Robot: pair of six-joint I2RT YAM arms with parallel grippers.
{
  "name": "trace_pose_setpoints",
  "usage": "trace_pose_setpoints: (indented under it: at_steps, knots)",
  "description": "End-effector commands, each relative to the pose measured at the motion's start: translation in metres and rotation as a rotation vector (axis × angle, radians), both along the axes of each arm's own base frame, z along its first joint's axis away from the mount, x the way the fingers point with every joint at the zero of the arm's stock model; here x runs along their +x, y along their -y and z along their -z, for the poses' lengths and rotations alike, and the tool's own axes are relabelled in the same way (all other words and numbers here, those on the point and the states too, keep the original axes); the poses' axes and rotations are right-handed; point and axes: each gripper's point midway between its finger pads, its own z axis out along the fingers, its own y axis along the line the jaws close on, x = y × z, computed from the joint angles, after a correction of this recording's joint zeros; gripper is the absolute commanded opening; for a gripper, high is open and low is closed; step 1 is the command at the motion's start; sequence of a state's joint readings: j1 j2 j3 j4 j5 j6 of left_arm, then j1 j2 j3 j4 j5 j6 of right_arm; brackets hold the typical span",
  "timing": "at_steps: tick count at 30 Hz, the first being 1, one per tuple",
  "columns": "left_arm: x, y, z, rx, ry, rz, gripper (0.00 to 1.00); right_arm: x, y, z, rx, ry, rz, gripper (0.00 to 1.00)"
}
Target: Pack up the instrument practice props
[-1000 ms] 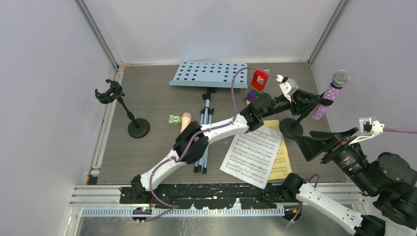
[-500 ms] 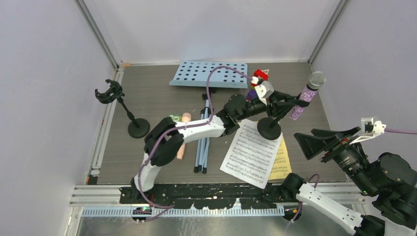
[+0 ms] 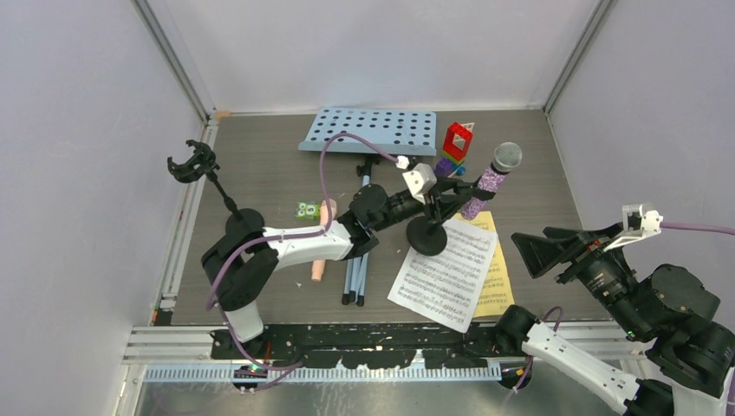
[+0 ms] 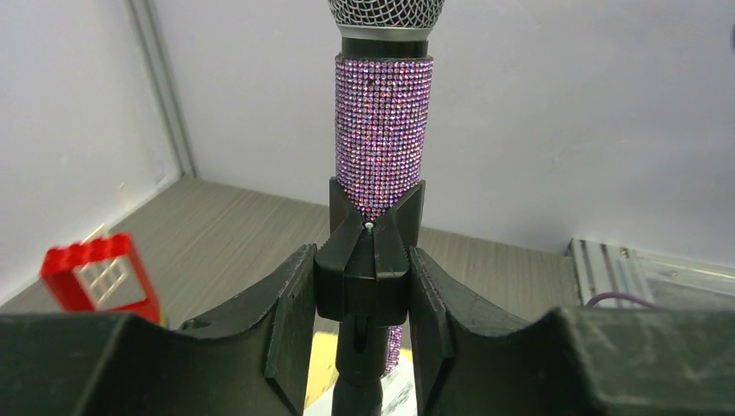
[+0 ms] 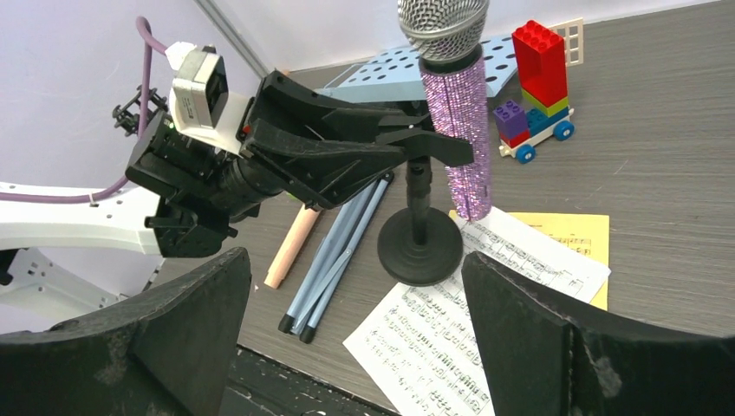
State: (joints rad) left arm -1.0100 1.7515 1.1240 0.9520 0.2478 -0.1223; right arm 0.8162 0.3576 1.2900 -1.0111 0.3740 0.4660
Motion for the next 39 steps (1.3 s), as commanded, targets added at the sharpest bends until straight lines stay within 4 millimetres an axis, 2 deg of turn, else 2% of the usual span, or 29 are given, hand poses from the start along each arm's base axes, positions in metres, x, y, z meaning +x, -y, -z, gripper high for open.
trace_pose_setpoints:
  at_steps: [1, 9, 19, 20, 23, 24, 32, 39]
  knots:
    - [0.004, -0.049, -0.08, -0.244, 0.139, -0.104, 0.0, 0.004, 0.005, -0.002, 0.003, 0.011, 0.037, 0.96]
    - [0.011, -0.063, -0.051, -0.216, 0.101, -0.137, 0.0, 0.007, 0.004, 0.006, -0.019, -0.005, 0.044, 0.96]
    - [0.01, -0.074, -0.033, -0.205, 0.071, -0.156, 0.0, 0.008, 0.004, 0.009, -0.03, -0.013, 0.046, 0.96]
    - [0.01, -0.076, -0.031, -0.201, 0.064, -0.159, 0.02, 0.008, 0.004, 0.01, -0.029, -0.013, 0.046, 0.96]
    - [0.007, -0.081, -0.018, -0.177, 0.036, -0.164, 0.29, 0.008, 0.003, 0.01, -0.03, -0.016, 0.043, 0.96]
    - [0.006, -0.083, -0.013, -0.167, 0.029, -0.164, 0.32, 0.007, 0.003, 0.01, -0.029, -0.015, 0.043, 0.96]
    - [-0.011, -0.108, 0.027, -0.101, -0.043, -0.172, 0.34, 0.01, -0.001, 0.012, -0.033, -0.019, 0.035, 0.96]
    - [-0.025, -0.124, 0.062, -0.021, -0.112, -0.163, 0.49, 0.013, -0.011, 0.015, -0.034, -0.031, 0.013, 0.96]
